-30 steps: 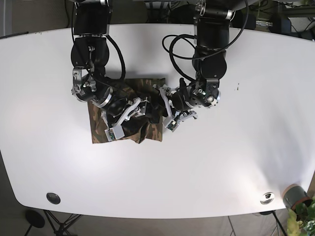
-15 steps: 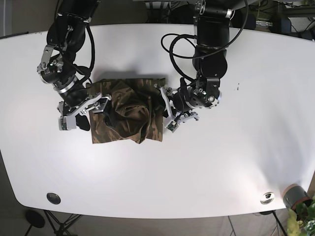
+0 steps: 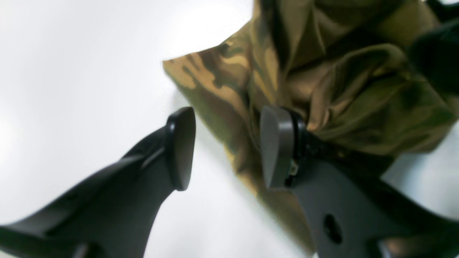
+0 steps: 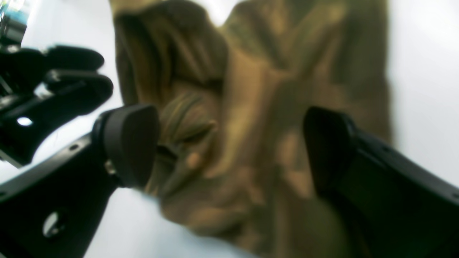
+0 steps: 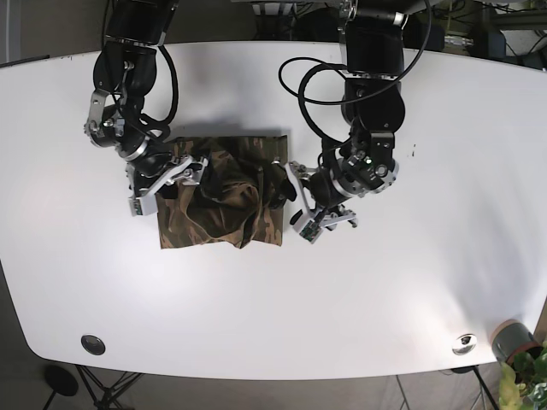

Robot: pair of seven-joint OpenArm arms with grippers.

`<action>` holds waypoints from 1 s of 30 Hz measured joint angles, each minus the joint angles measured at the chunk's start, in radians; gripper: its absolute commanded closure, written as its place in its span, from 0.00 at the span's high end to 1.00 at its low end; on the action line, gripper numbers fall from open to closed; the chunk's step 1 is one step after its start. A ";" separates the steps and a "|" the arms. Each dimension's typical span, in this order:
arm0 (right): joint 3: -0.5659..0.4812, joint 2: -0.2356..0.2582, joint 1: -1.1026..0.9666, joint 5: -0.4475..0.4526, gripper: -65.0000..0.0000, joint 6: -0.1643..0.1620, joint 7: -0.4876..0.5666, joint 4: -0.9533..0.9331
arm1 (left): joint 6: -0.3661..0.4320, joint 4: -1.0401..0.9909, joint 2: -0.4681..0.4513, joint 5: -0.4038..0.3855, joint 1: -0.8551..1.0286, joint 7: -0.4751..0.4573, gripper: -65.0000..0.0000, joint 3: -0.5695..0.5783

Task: Fold the T-shirt properly
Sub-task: 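Release the left gripper and press the folded bundle with the right gripper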

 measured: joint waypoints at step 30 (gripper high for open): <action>-0.442 -0.014 -0.011 -0.003 0.74 -0.004 -0.007 0.212 | 0.007 0.027 -0.174 0.008 0.002 0.005 0.41 -0.267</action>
